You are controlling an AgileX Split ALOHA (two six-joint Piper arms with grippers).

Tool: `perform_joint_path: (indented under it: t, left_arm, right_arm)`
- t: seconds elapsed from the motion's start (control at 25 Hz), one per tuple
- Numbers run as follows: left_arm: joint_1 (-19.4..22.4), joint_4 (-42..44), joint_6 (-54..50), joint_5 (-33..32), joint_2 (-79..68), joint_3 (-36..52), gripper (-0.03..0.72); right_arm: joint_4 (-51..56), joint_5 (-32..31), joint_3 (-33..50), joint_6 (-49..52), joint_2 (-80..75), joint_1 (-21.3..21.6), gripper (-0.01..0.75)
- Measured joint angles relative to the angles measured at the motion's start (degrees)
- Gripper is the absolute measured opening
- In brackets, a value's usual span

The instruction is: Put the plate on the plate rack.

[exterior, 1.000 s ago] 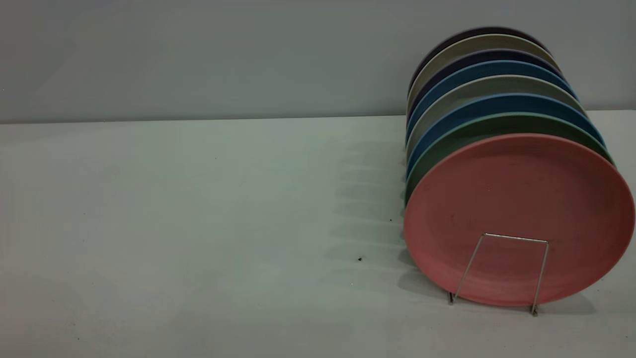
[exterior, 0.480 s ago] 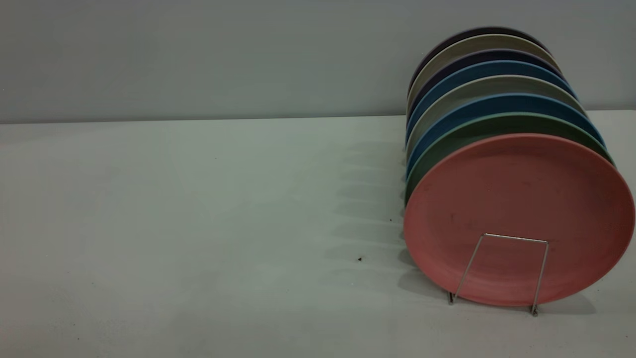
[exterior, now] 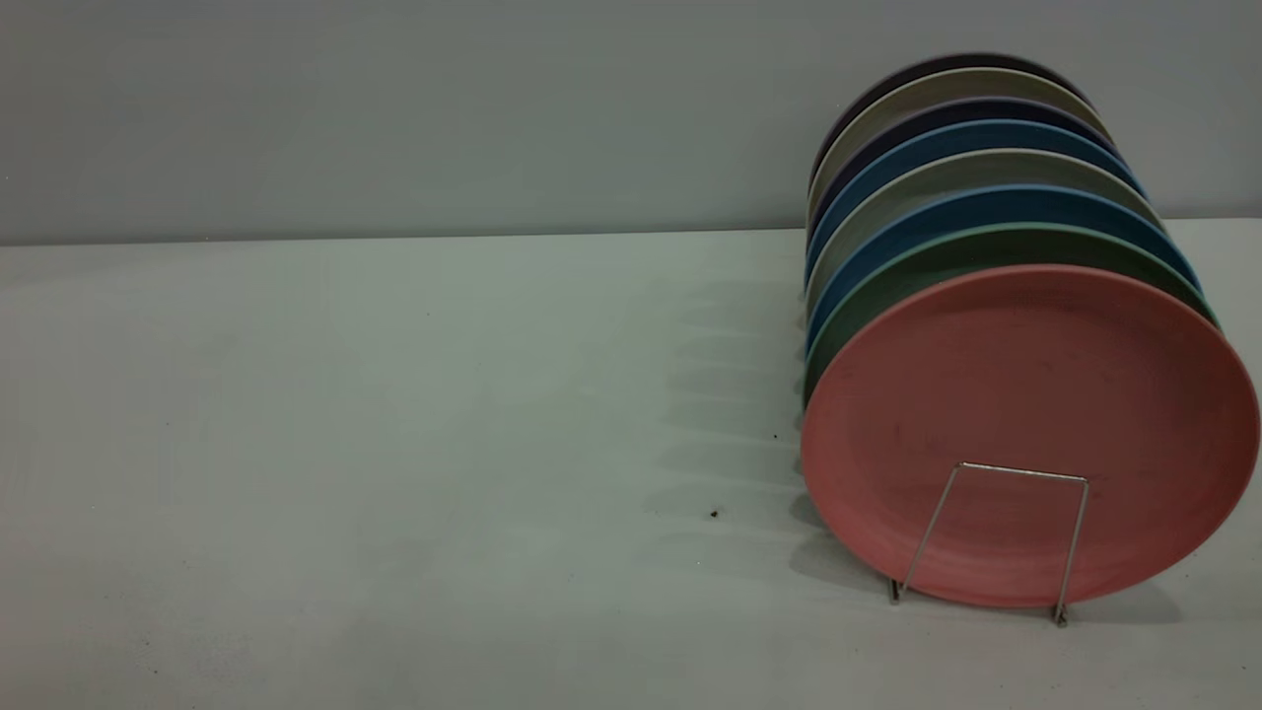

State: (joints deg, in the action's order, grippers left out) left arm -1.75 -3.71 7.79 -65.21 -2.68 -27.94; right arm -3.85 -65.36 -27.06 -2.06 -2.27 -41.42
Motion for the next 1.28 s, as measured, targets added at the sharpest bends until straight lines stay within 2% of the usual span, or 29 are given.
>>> perform_joint_path:
  t: [0.24, 0.32, 0.48, 0.72, 0.88, 1.0, 1.28]
  left_arm:
    - [0.0, 0.0, 0.0, 0.0, 0.0, 0.0, 0.497]
    - [0.0, 0.0, 0.0, 0.0, 0.02, 0.0, 0.497]
    - [0.0, 0.0, 0.0, 0.0, 1.98, 0.0, 0.497]
    - [0.99, 0.0, 0.0, 0.0, 3.96, 0.0, 0.497]
    - [2.02, 0.0, 0.0, 0.0, 3.96, 0.0, 0.497]
    - [2.14, 0.0, 0.0, 0.0, 3.96, 0.0, 0.497]
    - [2.14, 0.0, 0.0, 0.0, 3.96, 0.0, 0.497]
  right_arm:
    - [-0.04, 0.0, 0.0, 0.0, 0.0, 0.2, 0.243]
    - [0.01, 0.0, 0.0, 0.0, 0.0, 2.18, 0.243]
    - [0.07, 0.0, 0.0, 0.0, 0.04, 12.22, 0.243]
    - [0.07, 0.0, 0.0, 0.0, 0.06, 30.2, 0.243]
    - [0.07, 0.04, 0.0, 0.0, 0.06, 37.94, 0.243]
    - [0.07, 0.04, 0.0, 0.0, 1.03, 40.84, 0.243]
    - [0.07, 0.04, 0.0, 0.0, 3.25, 41.31, 0.243]
